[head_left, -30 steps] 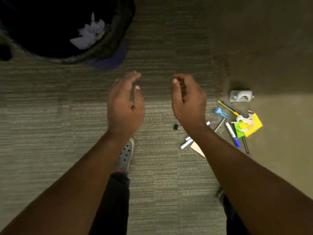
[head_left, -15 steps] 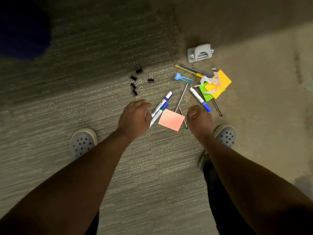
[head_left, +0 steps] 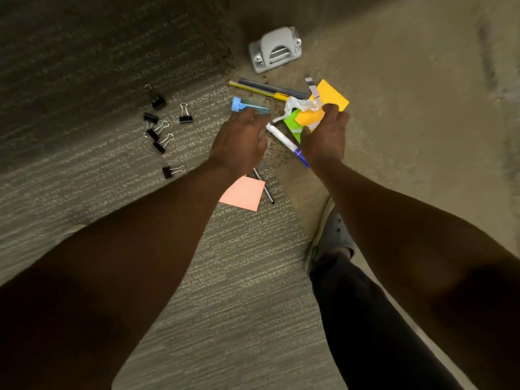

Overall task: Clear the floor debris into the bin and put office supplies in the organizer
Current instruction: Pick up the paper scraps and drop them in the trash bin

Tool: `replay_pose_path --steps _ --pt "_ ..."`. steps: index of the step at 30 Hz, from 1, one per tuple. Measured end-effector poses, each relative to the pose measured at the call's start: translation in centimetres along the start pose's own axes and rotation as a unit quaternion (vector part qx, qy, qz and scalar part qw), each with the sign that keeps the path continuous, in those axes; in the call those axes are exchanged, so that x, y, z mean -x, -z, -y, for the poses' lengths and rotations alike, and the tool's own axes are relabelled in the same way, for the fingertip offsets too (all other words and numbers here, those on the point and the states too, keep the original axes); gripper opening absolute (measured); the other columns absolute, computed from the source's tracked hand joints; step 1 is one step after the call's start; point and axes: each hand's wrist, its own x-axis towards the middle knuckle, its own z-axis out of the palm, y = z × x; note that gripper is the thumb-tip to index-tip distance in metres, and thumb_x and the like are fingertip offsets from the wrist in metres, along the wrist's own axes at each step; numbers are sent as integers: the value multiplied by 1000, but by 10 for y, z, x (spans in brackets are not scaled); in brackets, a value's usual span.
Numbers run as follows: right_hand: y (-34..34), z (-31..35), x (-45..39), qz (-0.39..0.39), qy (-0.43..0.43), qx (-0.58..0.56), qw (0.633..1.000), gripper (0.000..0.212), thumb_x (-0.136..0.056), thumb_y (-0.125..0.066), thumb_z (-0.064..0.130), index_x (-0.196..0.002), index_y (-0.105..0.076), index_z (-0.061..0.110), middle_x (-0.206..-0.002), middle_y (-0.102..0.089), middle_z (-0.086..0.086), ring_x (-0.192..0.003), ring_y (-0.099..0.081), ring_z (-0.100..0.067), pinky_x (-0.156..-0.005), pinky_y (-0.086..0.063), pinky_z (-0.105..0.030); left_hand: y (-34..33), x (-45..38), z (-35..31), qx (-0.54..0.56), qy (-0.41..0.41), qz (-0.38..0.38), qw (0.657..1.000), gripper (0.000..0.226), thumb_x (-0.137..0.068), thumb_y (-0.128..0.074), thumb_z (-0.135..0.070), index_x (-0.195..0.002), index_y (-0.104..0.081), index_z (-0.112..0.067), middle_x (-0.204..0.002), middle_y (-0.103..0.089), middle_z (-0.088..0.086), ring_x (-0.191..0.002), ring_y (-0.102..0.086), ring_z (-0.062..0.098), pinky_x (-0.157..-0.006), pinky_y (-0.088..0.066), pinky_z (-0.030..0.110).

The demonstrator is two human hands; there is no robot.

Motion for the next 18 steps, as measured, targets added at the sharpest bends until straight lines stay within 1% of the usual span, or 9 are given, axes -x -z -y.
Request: replay_pose_path --steps 4,7,9,11,12,14,15,17,18 --pt "6 -10 -29 31 69 35 997 52 -84 -60 9 -132 -41 14 -134 -39 -14 -110 -54 -34 -86 -48 -41 -17 -39 -24 30 -8 3 1000 42 -87 -57 -12 -128 -57 -16 -130 -51 13 -119 -50 31 -98 -40 37" --pt "6 -16 -45 55 105 73 990 42 -85 -54 4 -125 -47 9 -132 -41 -17 -107 -53 -35 -83 -45 -40 -28 -60 -33 8 -10 14 1000 42 -88 -60 -13 -129 -55 -18 -131 -46 12 -117 -51 31 -96 -42 39" --pt "6 -18 -50 64 123 86 987 31 -87 -50 2 -117 -53 6 -128 -45 -18 -104 -54 -36 -81 -41 -39 -32 -70 -36 6 0 8 1000 36 -91 -55 -11 -127 -57 -15 -131 -45 16 -111 -53 34 -88 -43 34" --pt "6 -21 -52 71 143 78 984 27 -87 -49 2 -112 -58 4 -123 -51 -20 -102 -56 -36 -82 -40 -39 -35 -75 -37 -1 8 -7 1000 29 -94 -47 -4 -120 -59 -10 -127 -49 20 -105 -54 35 -78 -36 27" --pt "8 -23 -52 74 145 61 985 26 -86 -50 2 -110 -61 4 -120 -55 -20 -100 -59 -36 -84 -42 -40 -35 -75 -38 -9 8 -13 1000 28 -93 -46 -1 -116 -60 -8 -124 -51 20 -103 -55 35 -76 -34 27" --pt "14 -24 -51 70 108 -14 992 26 -85 -50 1 -104 -67 4 -111 -65 -17 -93 -66 -34 -84 -48 -41 -33 -75 -35 -14 20 -13 1000 25 -91 -46 -1 -109 -63 -4 -120 -55 19 -104 -56 35 -78 -37 30" --pt "17 -26 -51 62 77 -60 993 25 -84 -51 0 -100 -69 5 -106 -69 -13 -87 -69 -29 -81 -52 -36 -30 -75 -33 -9 32 -15 999 25 -89 -48 -2 -106 -66 -4 -118 -58 17 -105 -56 33 -82 -38 32" --pt "25 -28 -47 54 36 -99 993 21 -83 -56 1 -93 -73 10 -96 -74 -5 -76 -69 -17 -70 -52 -18 -22 -70 -31 26 56 -39 997 25 -82 -51 -1 -97 -71 -4 -111 -64 16 -102 -59 30 -87 -40 32" --pt "28 -30 -44 64 28 -106 992 19 -82 -60 1 -89 -74 10 -91 -74 -3 -74 -67 -14 -69 -52 -18 -16 -66 -31 57 75 -58 994 25 -79 -52 1 -91 -72 -4 -104 -68 15 -97 -62 29 -84 -43 32"
